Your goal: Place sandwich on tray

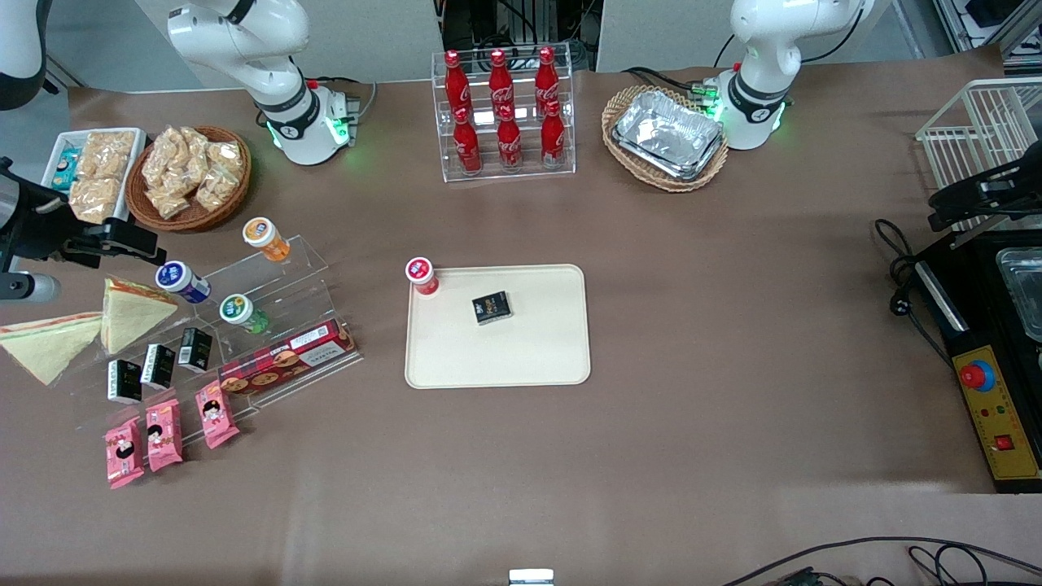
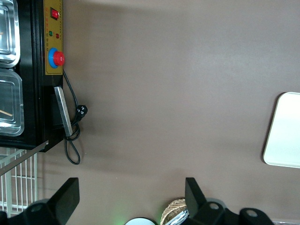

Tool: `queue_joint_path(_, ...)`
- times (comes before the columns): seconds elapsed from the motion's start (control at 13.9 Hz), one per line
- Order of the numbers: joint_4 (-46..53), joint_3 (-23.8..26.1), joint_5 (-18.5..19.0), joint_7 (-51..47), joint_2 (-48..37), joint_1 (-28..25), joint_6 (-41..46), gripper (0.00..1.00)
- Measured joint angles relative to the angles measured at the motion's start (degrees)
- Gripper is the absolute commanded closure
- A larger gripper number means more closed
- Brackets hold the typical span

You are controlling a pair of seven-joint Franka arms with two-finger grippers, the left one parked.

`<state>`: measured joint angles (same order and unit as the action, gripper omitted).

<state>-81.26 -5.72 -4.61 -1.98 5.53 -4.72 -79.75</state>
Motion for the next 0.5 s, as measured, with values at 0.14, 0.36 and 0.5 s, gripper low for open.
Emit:
queue_joint_path(0.14, -0.01, 0.04, 0.0, 0.0, 0.02, -0.01, 0.01, 0.0)
queue_joint_path(0.36, -0.01, 0.1, 0.0, -0.03, 0.02, -0.03, 0.01, 0.0)
queue_joint_path(0.5, -0.02, -0.21, 0.0, -0.02, 0.03, 0.2, 0.02, 0.0)
